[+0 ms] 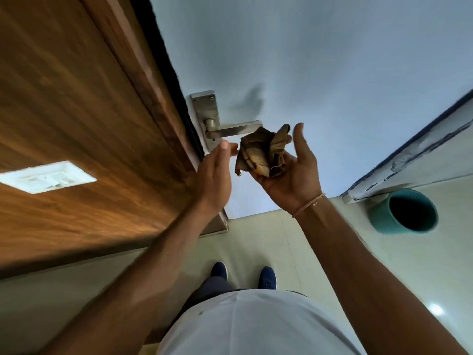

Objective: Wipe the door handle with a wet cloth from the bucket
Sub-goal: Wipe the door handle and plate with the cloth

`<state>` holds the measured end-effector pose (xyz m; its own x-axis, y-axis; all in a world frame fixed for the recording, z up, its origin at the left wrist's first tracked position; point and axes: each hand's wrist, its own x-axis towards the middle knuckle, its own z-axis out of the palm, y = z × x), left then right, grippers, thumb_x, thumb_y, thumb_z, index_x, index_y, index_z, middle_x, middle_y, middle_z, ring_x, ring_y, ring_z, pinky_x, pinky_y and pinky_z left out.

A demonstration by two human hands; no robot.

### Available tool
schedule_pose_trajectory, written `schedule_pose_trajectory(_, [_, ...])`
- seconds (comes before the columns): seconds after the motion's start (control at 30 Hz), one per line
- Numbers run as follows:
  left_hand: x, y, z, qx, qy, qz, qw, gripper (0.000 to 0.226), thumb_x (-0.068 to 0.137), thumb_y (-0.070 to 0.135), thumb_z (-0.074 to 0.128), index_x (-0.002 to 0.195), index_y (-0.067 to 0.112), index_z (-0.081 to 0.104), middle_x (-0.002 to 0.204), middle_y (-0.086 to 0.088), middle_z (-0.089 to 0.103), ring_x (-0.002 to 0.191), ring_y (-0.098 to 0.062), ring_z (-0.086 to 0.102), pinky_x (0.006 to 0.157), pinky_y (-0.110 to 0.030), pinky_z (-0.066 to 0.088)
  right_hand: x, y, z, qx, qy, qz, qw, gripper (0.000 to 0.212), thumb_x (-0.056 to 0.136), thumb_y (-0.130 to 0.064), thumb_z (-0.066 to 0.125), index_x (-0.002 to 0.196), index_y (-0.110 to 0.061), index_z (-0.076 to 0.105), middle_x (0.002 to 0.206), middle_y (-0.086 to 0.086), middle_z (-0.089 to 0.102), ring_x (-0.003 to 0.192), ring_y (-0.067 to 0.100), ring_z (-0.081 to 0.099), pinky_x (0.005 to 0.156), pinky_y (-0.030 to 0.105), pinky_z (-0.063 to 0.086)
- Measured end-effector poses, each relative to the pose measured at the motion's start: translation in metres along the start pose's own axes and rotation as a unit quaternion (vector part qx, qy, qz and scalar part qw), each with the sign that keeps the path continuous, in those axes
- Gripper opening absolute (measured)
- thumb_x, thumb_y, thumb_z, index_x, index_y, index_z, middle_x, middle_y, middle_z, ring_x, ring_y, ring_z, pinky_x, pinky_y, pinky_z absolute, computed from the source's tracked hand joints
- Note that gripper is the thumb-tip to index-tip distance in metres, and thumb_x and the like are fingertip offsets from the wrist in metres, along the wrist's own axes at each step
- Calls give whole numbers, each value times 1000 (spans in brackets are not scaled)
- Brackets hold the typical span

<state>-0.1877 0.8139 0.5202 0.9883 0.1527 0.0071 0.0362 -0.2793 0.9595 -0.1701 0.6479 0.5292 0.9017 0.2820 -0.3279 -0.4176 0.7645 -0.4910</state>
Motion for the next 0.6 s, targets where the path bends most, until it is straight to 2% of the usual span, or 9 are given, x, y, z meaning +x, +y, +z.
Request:
schedule_pose_trajectory(0.1, [20,10,2,-73,-61,-175,980,53,117,47,35,115,11,74,113,-9,79,106,-16,72,93,-41,55,-5,3,2,-59,23,-36,997,49,110,-40,53,137,0,63,135,26,63,120,43,63,107,60,50])
schedule_pose_trajectory(0.17, [27,15,2,-82,-115,-230,963,51,113,51,43,114,10,74,108,-8,80,102,-20,73,84,-37,54,-9,8,-1,-105,78,-55,990,38,108,-28,52,132,-2,67,135,25,69,125,48,66,110,65,51])
schedule_pose_trajectory(0.23, [31,15,3,-84,-170,-228,955,46,108,52,56,117,12,75,111,-7,81,105,-20,75,87,-36,56,-13,13,-3,-138,142,-71,978,44,105,-28,52,139,-2,64,138,26,69,131,50,63,114,66,48])
schedule_pose_trajectory(0.3, [33,14,6,-86,-198,-211,953,36,104,43,68,112,9,74,111,-9,81,102,-19,76,84,-34,59,-18,16,-6,-162,202,-87,962,44,106,-28,48,139,-3,65,131,23,73,127,47,67,111,61,51])
schedule_pose_trajectory(0.37, [35,13,11,-70,-204,-195,957,23,100,31,77,104,10,70,105,-7,80,97,-19,77,79,-31,60,-25,18,-10,-177,252,-99,946,45,106,-25,46,138,1,63,122,22,75,125,47,68,104,56,56])
schedule_pose_trajectory(0.43, [36,10,15,-52,-203,-189,959,19,96,24,81,96,11,67,99,-6,80,93,-19,78,79,-34,63,-32,17,-14,-212,295,-107,925,44,105,-22,46,131,9,63,107,20,72,116,46,72,90,47,63])
schedule_pose_trajectory(0.47, [35,8,18,-46,-210,-187,958,20,95,22,83,92,13,66,97,-7,80,91,-20,78,81,-37,65,-38,16,-18,-237,319,-119,910,37,105,-20,46,120,7,67,100,18,72,106,42,76,83,42,65])
schedule_pose_trajectory(0.53, [34,8,25,-26,-230,-182,956,21,93,23,84,91,11,66,101,-12,80,95,-28,79,88,-47,68,-51,16,-24,-296,363,-139,873,24,106,-16,46,98,-11,68,90,7,73,88,26,74,73,35,63])
schedule_pose_trajectory(0.6, [32,10,35,-9,-239,-176,955,25,92,27,84,98,9,67,110,-19,79,101,-35,78,90,-53,66,-63,19,-34,-361,388,-149,835,24,108,-22,48,96,-26,68,89,-3,75,85,18,73,76,34,63])
